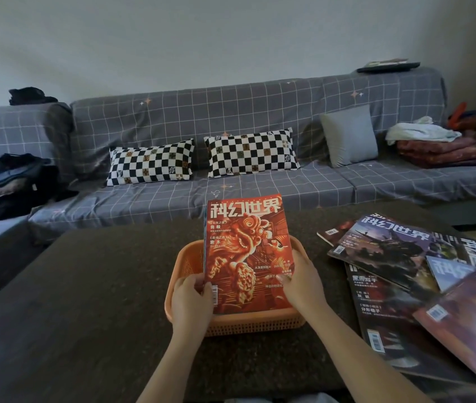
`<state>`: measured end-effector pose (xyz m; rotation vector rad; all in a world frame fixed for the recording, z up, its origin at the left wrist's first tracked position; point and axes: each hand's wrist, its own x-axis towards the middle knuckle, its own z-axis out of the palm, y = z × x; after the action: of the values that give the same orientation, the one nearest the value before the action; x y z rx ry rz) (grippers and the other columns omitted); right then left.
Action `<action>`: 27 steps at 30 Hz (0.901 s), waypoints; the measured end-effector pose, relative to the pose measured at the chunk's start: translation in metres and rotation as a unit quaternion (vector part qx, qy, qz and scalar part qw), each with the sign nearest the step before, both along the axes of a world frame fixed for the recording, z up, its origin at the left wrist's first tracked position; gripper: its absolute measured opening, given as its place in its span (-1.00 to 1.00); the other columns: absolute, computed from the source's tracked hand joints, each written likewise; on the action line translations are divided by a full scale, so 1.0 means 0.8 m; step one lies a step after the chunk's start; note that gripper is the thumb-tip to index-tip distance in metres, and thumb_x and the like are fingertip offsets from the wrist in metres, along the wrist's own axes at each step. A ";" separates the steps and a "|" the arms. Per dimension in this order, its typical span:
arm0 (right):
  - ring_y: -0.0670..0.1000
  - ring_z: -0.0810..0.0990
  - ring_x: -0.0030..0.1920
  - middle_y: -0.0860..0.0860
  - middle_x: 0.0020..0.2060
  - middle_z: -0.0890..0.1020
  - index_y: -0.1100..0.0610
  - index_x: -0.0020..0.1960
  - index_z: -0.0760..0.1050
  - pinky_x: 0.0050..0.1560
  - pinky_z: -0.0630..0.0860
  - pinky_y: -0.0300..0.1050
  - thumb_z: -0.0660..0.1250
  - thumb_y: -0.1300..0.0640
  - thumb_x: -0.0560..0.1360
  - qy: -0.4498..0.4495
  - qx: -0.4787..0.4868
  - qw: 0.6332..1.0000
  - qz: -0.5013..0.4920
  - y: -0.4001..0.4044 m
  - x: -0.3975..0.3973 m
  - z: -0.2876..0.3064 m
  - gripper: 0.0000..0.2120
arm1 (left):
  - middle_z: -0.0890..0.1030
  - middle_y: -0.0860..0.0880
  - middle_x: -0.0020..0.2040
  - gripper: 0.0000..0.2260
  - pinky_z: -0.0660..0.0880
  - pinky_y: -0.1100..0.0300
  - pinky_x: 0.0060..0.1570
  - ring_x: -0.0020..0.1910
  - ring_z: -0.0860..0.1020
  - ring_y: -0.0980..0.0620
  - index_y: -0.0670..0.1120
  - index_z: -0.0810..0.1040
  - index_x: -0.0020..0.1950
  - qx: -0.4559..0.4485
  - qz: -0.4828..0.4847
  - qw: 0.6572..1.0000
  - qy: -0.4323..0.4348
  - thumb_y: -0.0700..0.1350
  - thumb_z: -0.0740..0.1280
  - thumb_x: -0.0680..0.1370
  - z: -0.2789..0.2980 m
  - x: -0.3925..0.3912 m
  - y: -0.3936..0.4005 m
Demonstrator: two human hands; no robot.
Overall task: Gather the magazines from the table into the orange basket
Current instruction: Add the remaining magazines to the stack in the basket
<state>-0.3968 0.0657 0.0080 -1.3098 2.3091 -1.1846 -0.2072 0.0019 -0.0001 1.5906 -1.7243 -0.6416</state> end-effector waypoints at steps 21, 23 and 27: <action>-0.07 0.57 0.10 -0.04 0.12 0.58 0.07 0.27 0.41 0.10 0.51 -0.15 0.31 0.01 0.51 0.028 0.040 0.999 -0.018 -0.003 0.000 -0.016 -0.64 | 0.46 0.23 -0.22 -0.66 0.29 0.37 -0.44 -0.33 0.46 0.27 -0.03 0.50 0.35 0.057 0.025 0.997 0.038 -0.02 0.30 0.59 0.000 -0.001 -0.005; -0.06 0.57 0.11 -0.04 0.13 0.58 0.07 0.27 0.42 0.10 0.51 -0.14 0.31 0.01 0.51 0.025 0.042 0.998 -0.024 -0.004 0.000 -0.015 -0.64 | 0.45 0.22 -0.23 -0.66 0.29 0.36 -0.44 -0.34 0.45 0.28 -0.02 0.51 0.35 0.061 0.023 0.997 0.041 -0.02 0.30 0.58 -0.001 -0.001 -0.006; -0.03 0.58 0.10 -0.02 0.12 0.58 0.08 0.27 0.42 0.09 0.51 -0.12 0.31 0.01 0.51 0.013 0.055 0.998 -0.037 -0.006 0.000 -0.013 -0.64 | 0.59 0.09 -0.11 -0.65 0.54 0.20 -0.28 -0.25 0.57 0.18 -0.04 0.53 0.34 0.077 0.006 0.995 0.058 -0.03 0.33 0.57 0.000 0.001 -0.010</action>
<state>-0.3972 0.0608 -0.0021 -1.2194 2.4232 -1.0497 -0.2061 -0.0064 0.0000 1.6323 -1.6128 -0.8618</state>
